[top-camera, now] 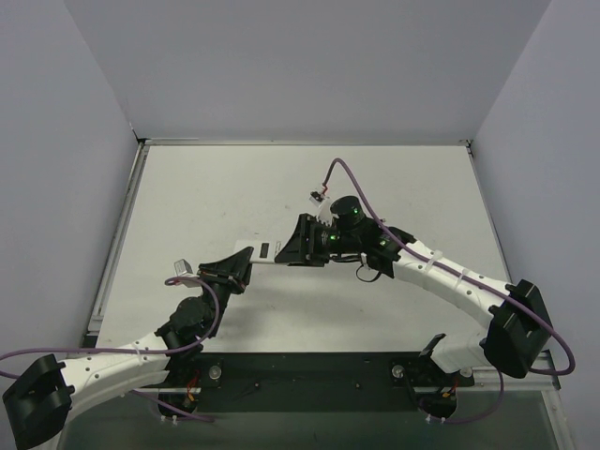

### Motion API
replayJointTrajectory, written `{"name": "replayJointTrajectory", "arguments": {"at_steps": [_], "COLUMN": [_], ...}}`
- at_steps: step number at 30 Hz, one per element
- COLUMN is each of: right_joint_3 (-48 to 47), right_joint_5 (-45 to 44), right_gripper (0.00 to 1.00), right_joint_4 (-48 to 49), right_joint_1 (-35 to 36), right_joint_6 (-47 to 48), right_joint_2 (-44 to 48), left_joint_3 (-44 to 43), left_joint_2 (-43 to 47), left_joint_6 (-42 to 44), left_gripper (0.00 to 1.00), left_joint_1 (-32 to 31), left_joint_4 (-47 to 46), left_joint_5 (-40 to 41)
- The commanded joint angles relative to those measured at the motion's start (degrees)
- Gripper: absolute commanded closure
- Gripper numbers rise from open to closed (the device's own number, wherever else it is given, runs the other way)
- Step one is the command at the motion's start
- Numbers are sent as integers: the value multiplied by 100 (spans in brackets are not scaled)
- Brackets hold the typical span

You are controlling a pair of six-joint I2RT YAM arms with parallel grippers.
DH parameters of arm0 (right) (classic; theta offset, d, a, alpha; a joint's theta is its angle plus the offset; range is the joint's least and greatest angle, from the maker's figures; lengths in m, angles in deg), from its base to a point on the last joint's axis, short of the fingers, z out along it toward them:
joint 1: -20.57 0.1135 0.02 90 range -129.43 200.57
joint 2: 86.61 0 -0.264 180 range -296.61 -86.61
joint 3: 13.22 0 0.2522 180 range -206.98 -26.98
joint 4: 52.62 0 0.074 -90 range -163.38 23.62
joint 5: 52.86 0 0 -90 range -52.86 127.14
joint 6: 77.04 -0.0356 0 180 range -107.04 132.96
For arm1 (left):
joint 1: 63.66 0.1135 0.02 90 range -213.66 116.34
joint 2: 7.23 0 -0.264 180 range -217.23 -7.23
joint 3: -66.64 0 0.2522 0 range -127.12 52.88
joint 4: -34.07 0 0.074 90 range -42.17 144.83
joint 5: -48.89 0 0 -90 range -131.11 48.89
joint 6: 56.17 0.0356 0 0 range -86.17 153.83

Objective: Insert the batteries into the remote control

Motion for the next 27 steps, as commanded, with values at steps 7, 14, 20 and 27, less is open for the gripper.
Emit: {"name": "replayJointTrajectory", "arguments": {"at_steps": [7,14,20,27], "right_joint_3": [-9,-88,-80,-88], "right_joint_5": [-525,-551,-604,-604], "right_gripper": [59,59,58,49], "right_joint_4": [300,151,281,466], "right_joint_1": [-241,-197,-118,-74], "right_joint_6": [-119,4,5,-57], "right_joint_2": [-115,-88,-106,-62], "left_joint_3": [655,655,655,655], "left_joint_2": [-65,-21,-21,5], "left_joint_6": [-165,-129,-121,-112], "left_gripper": [100,100,100,100], "left_joint_1": [-39,-39,-39,-39], "left_joint_4": [-1466,-1308,-1325,-1273], "left_joint_5": [-444,-417,-426,-435]}}
